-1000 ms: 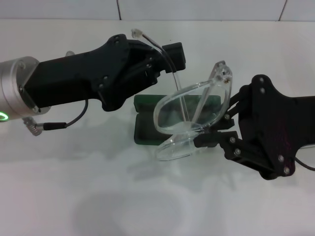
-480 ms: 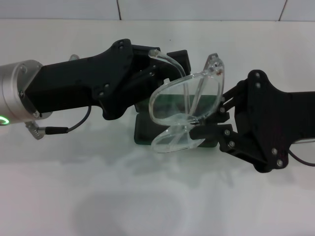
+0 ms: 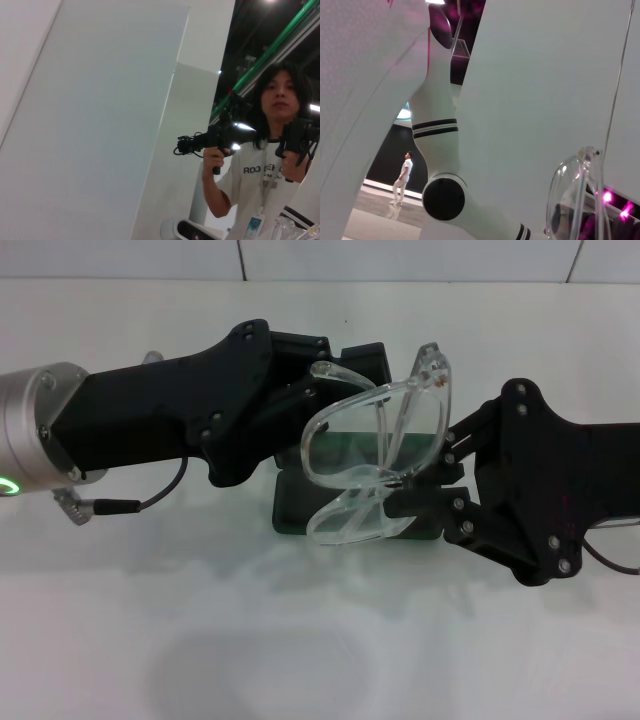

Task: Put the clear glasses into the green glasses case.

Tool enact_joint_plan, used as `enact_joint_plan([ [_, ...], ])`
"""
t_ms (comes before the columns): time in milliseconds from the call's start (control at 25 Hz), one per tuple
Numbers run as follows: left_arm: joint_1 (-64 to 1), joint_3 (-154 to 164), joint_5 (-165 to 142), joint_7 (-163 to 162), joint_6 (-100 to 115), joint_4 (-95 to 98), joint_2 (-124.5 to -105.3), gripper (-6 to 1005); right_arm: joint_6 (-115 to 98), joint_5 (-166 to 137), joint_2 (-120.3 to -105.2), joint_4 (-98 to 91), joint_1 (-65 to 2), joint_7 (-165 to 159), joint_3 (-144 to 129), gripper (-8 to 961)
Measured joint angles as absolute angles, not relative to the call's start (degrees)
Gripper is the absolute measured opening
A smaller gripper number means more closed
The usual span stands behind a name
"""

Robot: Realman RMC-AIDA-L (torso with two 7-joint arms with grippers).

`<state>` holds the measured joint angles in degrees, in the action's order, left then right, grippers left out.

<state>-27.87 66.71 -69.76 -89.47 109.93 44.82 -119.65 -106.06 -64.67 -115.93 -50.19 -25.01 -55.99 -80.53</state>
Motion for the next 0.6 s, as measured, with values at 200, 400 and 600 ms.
enact_joint_plan([
  [200,-27.86,66.71,-69.74,-89.47,110.01,44.82,-119.62,52,-106.07,-64.51,-115.89,-49.59,-25.19,-55.52,-80.5,56],
  [400,-27.86,66.71,-69.68,-89.47,110.06,44.82,-119.61,52,-106.07,-64.53,-115.87,-49.57,-25.21,-55.45,-80.5,56],
  [600,-27.72,66.71,-69.68,-89.47,110.66,44.82,-119.61,52,-106.07,-64.49,-115.84,-49.57,-25.23,-55.31,-80.43,56],
])
